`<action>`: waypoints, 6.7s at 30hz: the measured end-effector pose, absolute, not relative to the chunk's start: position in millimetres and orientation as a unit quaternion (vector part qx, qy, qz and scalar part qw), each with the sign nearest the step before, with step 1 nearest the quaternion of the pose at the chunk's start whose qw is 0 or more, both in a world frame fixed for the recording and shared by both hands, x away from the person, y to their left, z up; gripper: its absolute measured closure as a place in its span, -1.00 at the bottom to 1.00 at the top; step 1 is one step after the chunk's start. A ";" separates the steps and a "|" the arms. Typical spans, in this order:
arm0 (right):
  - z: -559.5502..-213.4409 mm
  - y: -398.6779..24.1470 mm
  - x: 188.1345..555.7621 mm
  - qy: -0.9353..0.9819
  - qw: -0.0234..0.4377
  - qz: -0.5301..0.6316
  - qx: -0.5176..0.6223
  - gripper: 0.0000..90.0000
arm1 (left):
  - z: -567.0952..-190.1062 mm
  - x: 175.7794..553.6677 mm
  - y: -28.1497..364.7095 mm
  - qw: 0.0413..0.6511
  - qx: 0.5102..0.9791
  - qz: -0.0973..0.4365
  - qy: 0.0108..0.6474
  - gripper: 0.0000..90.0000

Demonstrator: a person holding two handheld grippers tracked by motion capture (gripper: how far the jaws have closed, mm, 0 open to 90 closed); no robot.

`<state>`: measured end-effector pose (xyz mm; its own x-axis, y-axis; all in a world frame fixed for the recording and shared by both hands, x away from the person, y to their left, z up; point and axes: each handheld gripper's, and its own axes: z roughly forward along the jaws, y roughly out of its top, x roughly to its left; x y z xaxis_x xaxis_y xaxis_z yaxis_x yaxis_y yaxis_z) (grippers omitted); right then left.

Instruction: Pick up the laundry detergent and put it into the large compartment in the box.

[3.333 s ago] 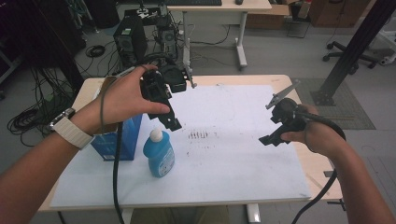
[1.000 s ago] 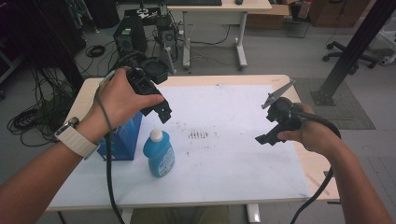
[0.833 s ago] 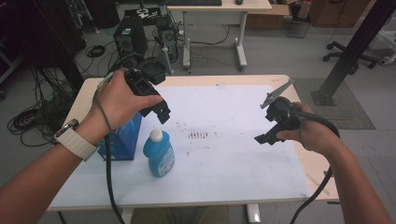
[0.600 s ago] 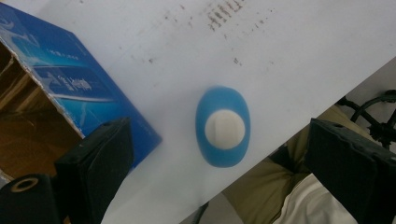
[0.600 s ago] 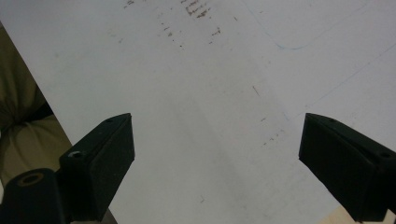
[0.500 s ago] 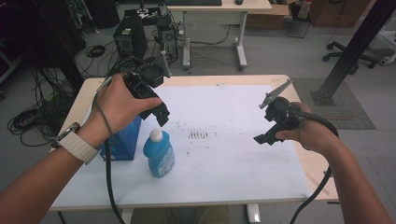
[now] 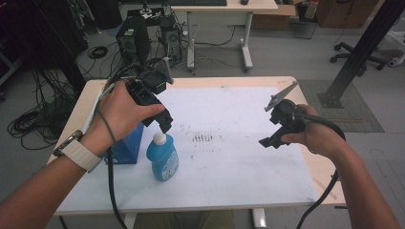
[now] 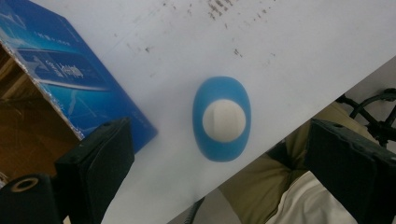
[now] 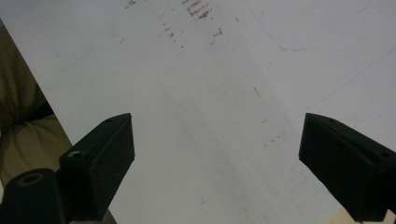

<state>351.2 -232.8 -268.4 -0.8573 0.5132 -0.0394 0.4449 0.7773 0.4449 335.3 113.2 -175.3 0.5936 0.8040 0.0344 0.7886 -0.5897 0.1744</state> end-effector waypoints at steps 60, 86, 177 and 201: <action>-274.5 -230.6 351.3 0.940 0.073 0.216 0.254 -0.76 | -240.7 335.5 114.3 0.066 0.882 0.028 0.466 -0.80; -277.4 -230.4 351.7 0.941 0.070 0.215 0.253 -0.76 | -259.8 336.5 113.3 0.061 0.882 0.031 0.467 -0.80; -283.1 -231.7 352.7 0.941 0.065 0.211 0.258 -0.76 | -289.5 342.9 109.6 0.056 0.882 0.006 0.468 -0.18; -279.6 -231.7 350.5 0.940 0.068 0.215 0.255 -0.76 | -253.6 335.6 105.1 0.061 0.883 0.023 0.464 -0.17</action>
<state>350.5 -231.7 -279.6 -0.8608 0.5085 -0.0195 0.4497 0.7781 0.4386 335.6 105.1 -253.6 0.5679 0.8229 -0.0164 0.8173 -0.5615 0.1292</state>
